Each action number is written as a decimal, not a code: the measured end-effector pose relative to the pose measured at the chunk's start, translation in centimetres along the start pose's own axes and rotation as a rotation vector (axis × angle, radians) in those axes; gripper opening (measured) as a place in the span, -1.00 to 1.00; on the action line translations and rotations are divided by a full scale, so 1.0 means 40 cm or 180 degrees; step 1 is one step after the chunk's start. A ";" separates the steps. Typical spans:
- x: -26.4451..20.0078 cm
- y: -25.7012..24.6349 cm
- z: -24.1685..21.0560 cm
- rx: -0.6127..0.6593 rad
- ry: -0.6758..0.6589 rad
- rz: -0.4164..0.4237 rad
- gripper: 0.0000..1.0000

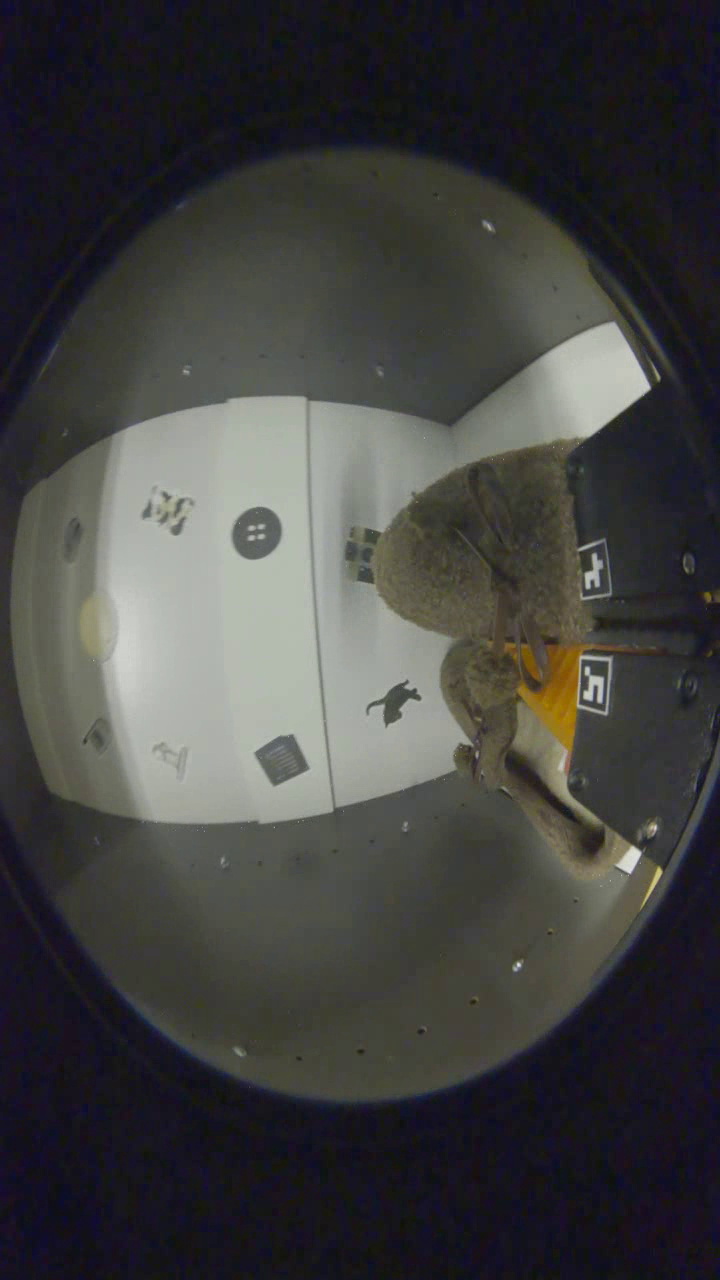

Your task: Open the shoe cabinet door, grab the shoes and put them into the shoe cabinet, then close the shoe cabinet door.

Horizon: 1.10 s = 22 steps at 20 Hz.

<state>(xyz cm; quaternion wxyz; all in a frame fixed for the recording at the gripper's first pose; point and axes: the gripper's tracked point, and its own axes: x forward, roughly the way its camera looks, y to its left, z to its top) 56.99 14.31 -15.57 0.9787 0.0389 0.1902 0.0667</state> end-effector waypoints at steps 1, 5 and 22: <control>0.016 -0.016 -0.005 0.0015 0.0056 -0.0052 -0.86; 0.062 -0.034 -0.033 -0.0023 0.0318 -0.0125 -0.85; -0.087 0.019 -0.031 0.0080 0.0283 -0.0043 0.26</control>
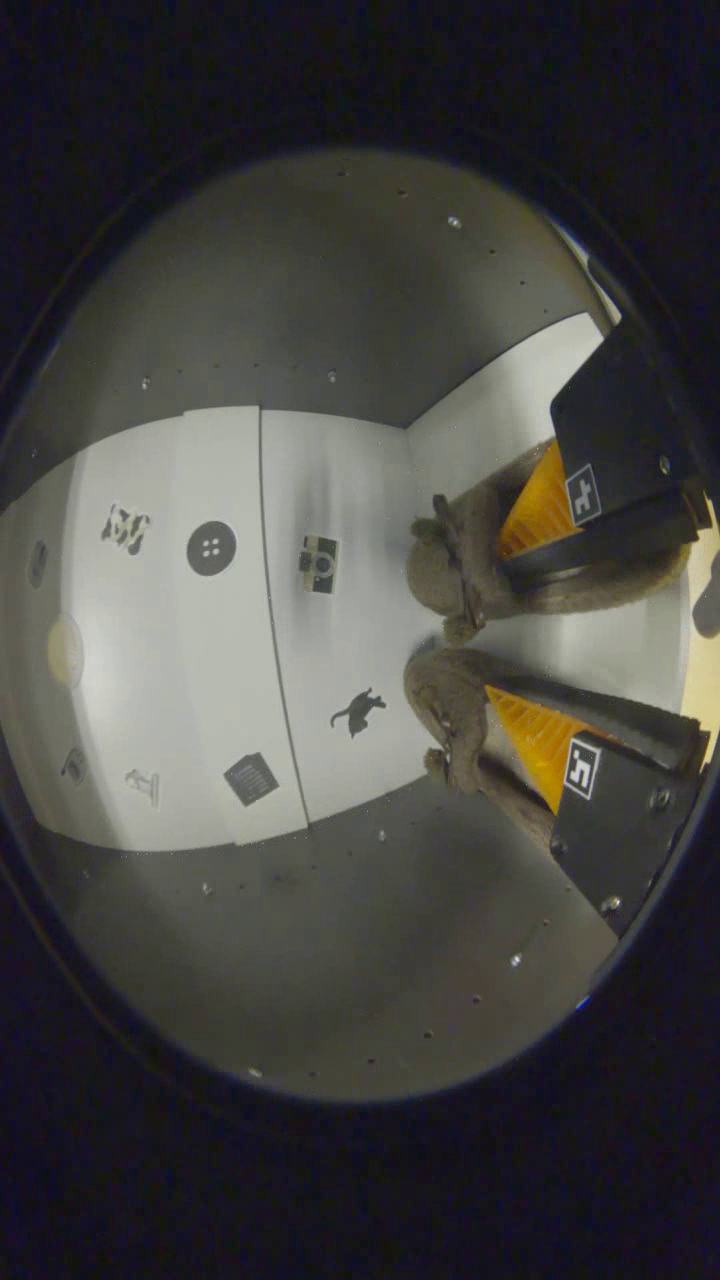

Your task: Open the shoe cabinet door, grab the shoes and put them into the shoe cabinet, then close the shoe cabinet door.

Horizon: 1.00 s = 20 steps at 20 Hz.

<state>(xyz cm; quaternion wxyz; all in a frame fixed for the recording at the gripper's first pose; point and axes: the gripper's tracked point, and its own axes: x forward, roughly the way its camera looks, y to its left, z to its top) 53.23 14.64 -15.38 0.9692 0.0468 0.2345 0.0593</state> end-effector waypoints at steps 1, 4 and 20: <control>-0.031 0.006 0.002 -0.0068 -0.0056 0.0046 0.26; -0.155 0.017 0.032 -0.0287 -0.0338 0.0061 0.26; -0.958 0.027 -0.134 -0.0446 -0.0946 0.0277 1.00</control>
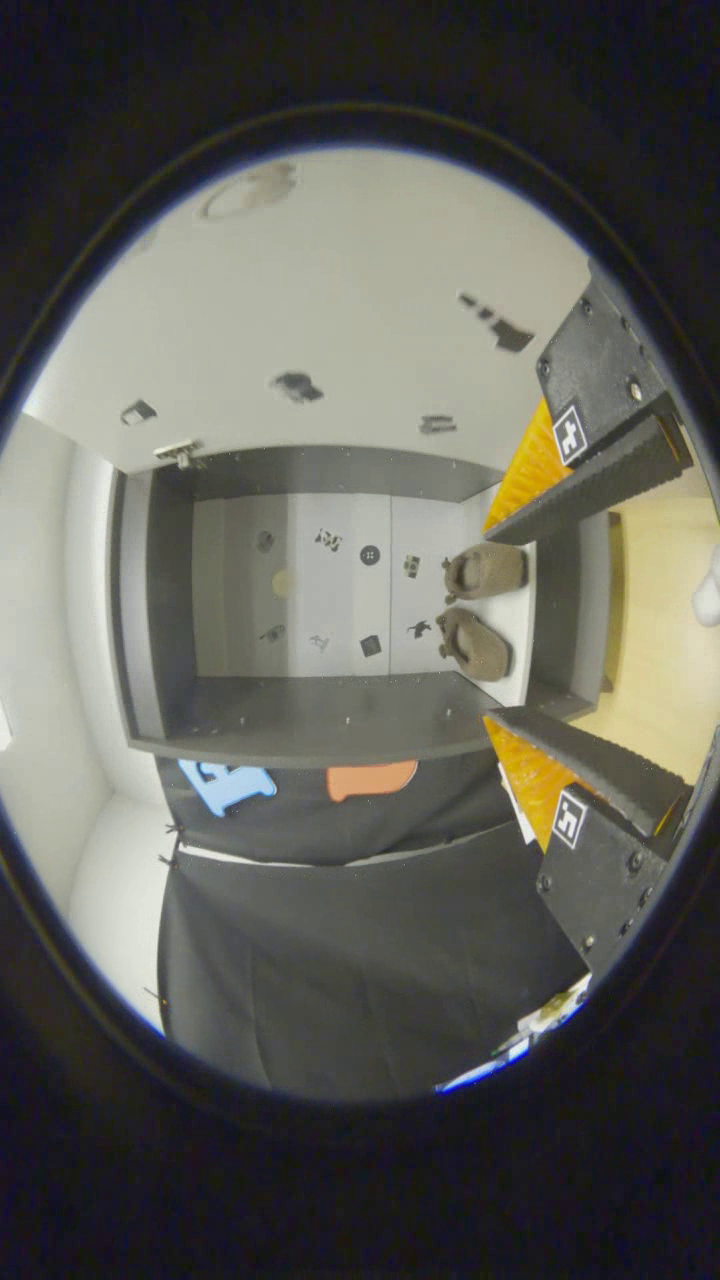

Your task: Open the shoe cabinet door, grab the shoes and put them into the shoe cabinet, then close the shoe cabinet door.

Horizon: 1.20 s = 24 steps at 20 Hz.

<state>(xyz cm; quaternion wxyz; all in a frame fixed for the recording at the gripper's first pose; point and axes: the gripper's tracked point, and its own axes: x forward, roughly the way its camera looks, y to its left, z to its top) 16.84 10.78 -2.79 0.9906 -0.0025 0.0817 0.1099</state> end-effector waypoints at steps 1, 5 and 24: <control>-0.053 -0.015 0.000 0.0039 -0.0008 0.0011 1.00; -0.259 -0.119 -0.010 0.0189 0.0012 -0.0044 1.00; -0.349 -0.704 -0.063 0.0270 0.0029 0.0139 1.00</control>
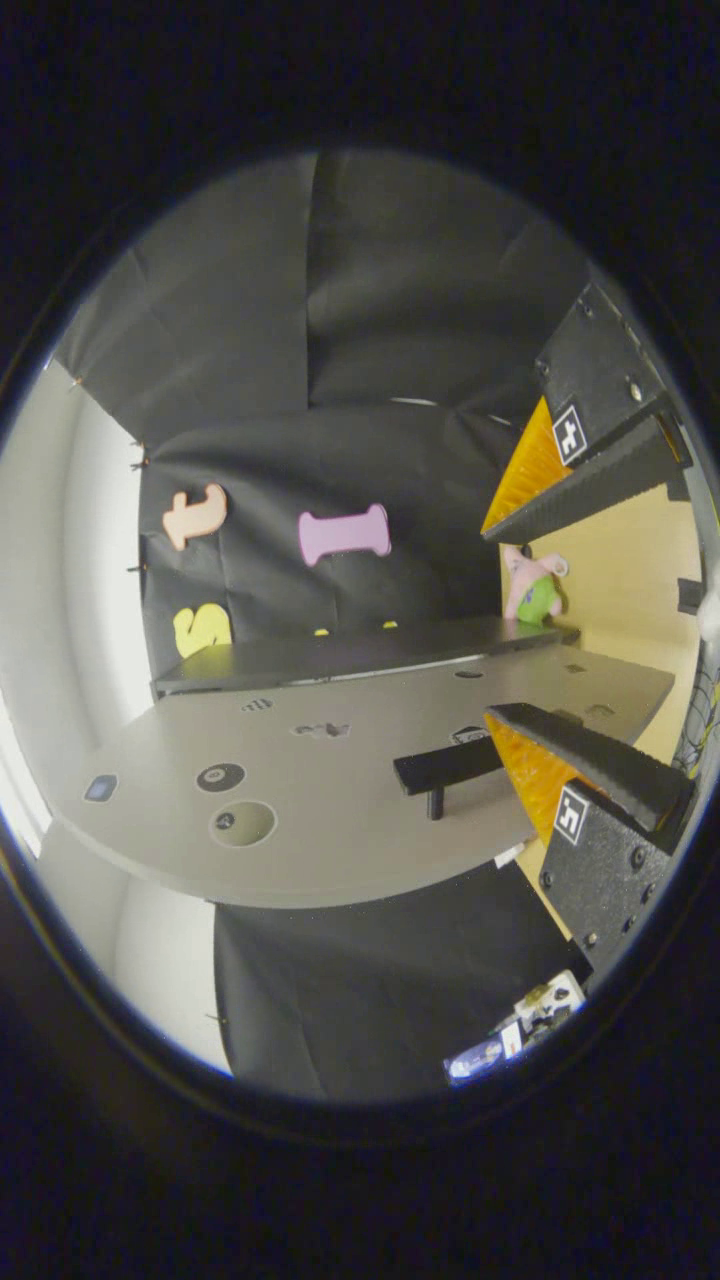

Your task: Open the shoe cabinet door, grab the shoes and put them into the shoe cabinet, then close the shoe cabinet door.

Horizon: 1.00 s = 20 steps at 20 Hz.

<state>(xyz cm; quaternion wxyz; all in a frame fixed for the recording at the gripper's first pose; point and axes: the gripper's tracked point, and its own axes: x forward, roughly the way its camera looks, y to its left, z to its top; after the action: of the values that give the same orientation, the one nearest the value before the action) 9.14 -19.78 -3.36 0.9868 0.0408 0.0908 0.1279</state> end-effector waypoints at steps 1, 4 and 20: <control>0.015 0.009 -0.002 -0.0017 0.0020 0.0124 1.00; 0.042 0.041 -0.004 -0.0099 0.0063 0.0389 1.00; 0.125 0.318 -0.032 -0.0198 0.0200 0.0322 0.93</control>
<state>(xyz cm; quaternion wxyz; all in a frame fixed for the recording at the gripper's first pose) 10.52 -6.14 -4.14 0.9765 0.0106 0.1156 0.1817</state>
